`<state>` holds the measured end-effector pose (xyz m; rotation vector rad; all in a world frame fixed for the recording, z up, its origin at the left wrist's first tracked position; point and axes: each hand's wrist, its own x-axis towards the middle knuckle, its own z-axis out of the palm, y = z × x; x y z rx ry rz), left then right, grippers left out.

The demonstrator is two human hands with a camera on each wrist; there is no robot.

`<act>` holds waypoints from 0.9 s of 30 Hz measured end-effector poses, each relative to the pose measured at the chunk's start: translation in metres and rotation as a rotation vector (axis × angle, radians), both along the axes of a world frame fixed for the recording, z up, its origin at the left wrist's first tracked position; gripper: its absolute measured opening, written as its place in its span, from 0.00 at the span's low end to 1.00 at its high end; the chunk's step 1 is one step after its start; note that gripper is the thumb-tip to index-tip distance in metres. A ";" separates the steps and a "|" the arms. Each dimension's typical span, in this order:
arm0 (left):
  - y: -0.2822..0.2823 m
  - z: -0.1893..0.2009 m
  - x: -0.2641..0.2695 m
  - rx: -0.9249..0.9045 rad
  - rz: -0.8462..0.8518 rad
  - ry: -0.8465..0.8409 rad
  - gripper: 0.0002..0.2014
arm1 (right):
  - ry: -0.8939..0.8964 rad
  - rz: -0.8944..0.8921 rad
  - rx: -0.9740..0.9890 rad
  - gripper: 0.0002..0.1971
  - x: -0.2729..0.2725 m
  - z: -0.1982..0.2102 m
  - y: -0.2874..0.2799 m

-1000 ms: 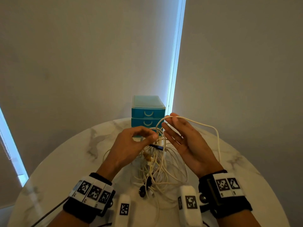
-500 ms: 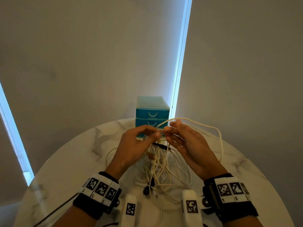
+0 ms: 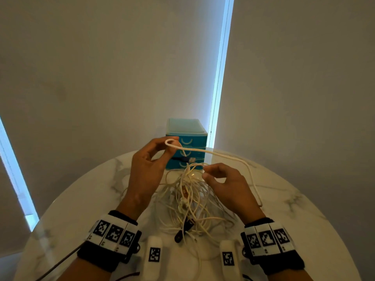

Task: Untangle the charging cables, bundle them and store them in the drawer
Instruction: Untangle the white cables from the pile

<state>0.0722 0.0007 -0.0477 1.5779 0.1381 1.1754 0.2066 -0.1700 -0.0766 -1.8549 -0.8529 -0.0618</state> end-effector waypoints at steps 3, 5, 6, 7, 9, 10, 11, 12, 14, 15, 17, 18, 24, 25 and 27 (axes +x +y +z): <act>-0.010 -0.001 0.002 0.006 -0.129 0.081 0.09 | -0.094 0.014 0.083 0.08 -0.006 0.003 0.007; -0.017 -0.003 0.003 0.063 -0.212 0.163 0.11 | -0.175 0.051 0.036 0.10 -0.007 -0.001 0.011; -0.020 -0.002 0.003 0.090 -0.252 0.198 0.11 | -0.220 0.061 -0.009 0.10 -0.006 -0.004 0.012; -0.022 -0.002 0.003 0.108 -0.280 0.225 0.11 | -0.247 0.062 -0.039 0.09 -0.006 -0.005 0.013; -0.021 -0.003 0.004 0.113 -0.297 0.274 0.14 | -0.238 0.026 -0.004 0.08 -0.005 -0.004 0.010; -0.017 -0.005 0.005 0.113 -0.291 0.313 0.18 | -0.213 -0.002 0.056 0.07 -0.005 -0.002 0.008; -0.013 -0.008 0.007 0.113 -0.280 0.363 0.21 | -0.184 -0.034 0.120 0.06 -0.005 0.001 0.005; -0.009 -0.012 0.008 0.102 -0.268 0.416 0.24 | -0.147 -0.056 0.177 0.04 -0.006 0.004 0.003; -0.001 -0.018 0.011 0.075 -0.252 0.515 0.27 | -0.034 -0.048 0.286 0.05 -0.006 0.007 0.002; 0.001 -0.019 0.011 0.077 -0.249 0.553 0.27 | 0.028 -0.038 0.346 0.06 -0.006 0.009 0.002; 0.002 -0.020 0.012 0.104 -0.241 0.594 0.25 | 0.157 0.007 0.505 0.07 -0.007 0.014 0.000; 0.003 -0.021 0.012 0.113 -0.234 0.601 0.24 | 0.245 0.046 0.602 0.08 -0.007 0.017 -0.001; 0.000 -0.018 0.008 0.169 -0.174 0.527 0.17 | 0.699 0.381 0.779 0.14 -0.010 0.031 -0.009; -0.002 -0.016 0.007 0.172 -0.164 0.506 0.17 | 0.712 0.413 0.755 0.15 -0.009 0.031 -0.008; -0.005 -0.014 0.007 0.158 -0.147 0.452 0.16 | 0.693 0.444 0.698 0.15 -0.010 0.030 -0.007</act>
